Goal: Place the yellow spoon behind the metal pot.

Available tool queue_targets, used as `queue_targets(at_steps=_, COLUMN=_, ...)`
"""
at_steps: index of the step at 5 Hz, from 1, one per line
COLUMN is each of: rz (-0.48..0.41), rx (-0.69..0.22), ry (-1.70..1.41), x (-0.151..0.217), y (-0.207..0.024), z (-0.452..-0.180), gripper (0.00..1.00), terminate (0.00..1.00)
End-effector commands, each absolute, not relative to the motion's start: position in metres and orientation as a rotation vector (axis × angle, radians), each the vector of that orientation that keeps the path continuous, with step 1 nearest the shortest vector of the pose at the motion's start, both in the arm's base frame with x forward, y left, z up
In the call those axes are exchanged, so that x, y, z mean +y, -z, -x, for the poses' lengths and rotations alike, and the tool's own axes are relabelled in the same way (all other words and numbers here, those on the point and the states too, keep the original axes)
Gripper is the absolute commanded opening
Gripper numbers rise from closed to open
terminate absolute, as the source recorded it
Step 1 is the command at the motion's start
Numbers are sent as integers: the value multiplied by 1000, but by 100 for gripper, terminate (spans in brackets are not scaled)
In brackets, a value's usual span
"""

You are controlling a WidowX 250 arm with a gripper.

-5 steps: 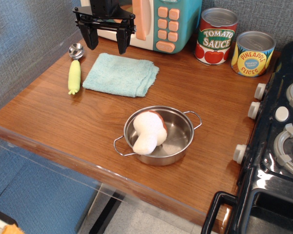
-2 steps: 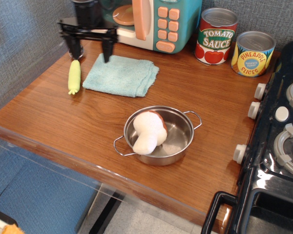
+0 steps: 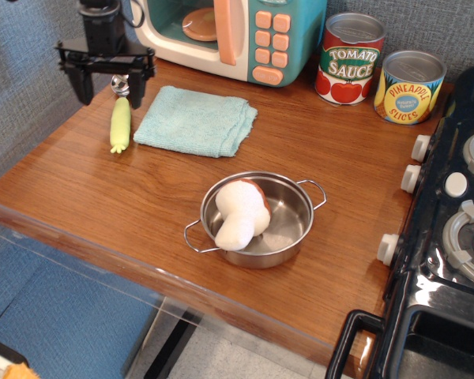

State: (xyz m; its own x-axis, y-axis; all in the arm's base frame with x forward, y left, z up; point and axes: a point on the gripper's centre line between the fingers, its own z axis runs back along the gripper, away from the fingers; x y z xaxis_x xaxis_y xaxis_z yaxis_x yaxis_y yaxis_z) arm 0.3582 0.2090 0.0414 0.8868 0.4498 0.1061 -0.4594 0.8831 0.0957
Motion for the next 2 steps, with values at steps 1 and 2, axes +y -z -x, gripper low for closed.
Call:
queue_targets(at_steps=1, rz=-168, rx=-60, ry=-546, x=227, y=-31, z=-364, gripper=100, terminate=0)
queue_targets(at_steps=2, rz=-163, rx=-37, ry=-554, x=229, y=-22, z=-365, gripper=100, terminate=0)
